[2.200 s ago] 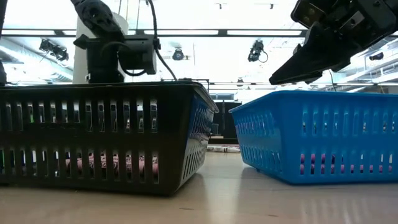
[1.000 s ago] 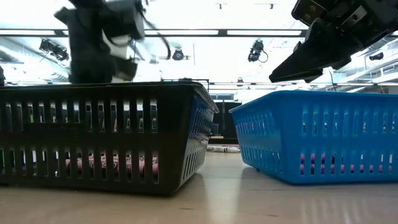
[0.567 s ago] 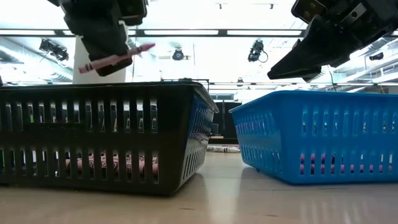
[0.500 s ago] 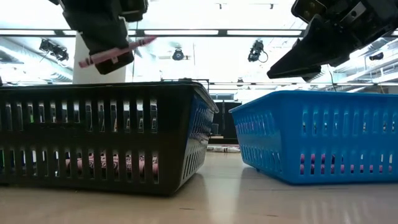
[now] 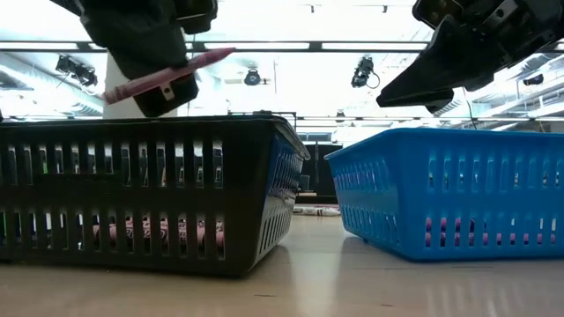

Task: Sort crayons
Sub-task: Put the pink crayon into the black bin

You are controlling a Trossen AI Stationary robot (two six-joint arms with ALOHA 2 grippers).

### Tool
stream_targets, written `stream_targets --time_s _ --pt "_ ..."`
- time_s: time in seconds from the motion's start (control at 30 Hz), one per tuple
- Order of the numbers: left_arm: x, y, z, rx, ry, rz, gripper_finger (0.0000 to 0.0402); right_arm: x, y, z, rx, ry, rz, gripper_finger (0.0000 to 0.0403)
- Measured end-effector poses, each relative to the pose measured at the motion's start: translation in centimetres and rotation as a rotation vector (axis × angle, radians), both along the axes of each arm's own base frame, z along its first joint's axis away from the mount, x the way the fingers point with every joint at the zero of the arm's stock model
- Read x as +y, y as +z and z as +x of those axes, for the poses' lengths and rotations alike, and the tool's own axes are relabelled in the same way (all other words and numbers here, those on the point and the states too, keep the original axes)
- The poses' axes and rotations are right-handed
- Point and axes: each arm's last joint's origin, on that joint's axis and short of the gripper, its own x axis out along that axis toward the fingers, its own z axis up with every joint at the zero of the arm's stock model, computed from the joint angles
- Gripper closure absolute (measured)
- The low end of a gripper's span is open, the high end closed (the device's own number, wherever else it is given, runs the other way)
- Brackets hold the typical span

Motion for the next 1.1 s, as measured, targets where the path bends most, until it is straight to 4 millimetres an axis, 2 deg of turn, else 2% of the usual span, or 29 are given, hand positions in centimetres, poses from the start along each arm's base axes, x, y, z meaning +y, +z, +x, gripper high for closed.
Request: stream_targets --time_s 0.27,0.37,0.5,0.6,0.73,0.97,1.1 --pt "-1.5 -2.5 0.4 0.055 -0.049 0.039 0.0378 0.0 0.0 0.0 0.000 0.001 -0.003 0.0298" --pt "-2.0 -3.0 0.2 0.055 -0.082 0.073 0.0346 0.0 0.0 0.0 0.001 0.001 -0.004 0.0298" --pt "-1.9 -2.7 0.1 0.051 -0.103 0.090 0.0281 0.0 0.0 0.0 0.002 0.001 -0.004 0.0298" --pt "-1.0 -1.3 0.5 0.061 -0.097 0.105 0.0250 0.0 0.0 0.0 0.001 0.001 -0.004 0.0298" --pt "0.8 -0.2 0.8 0.101 0.021 0.211 0.0244 0.0 0.0 0.0 0.001 0.001 -0.004 0.0298" --pt "4.5 -1.2 1.1 0.204 0.352 0.380 0.0243 0.0 0.0 0.0 0.003 0.001 -0.005 0.0298" --pt "6.2 -1.5 1.4 0.227 0.483 0.383 0.0242 0.0 0.0 0.0 0.003 0.001 -0.005 0.0298"
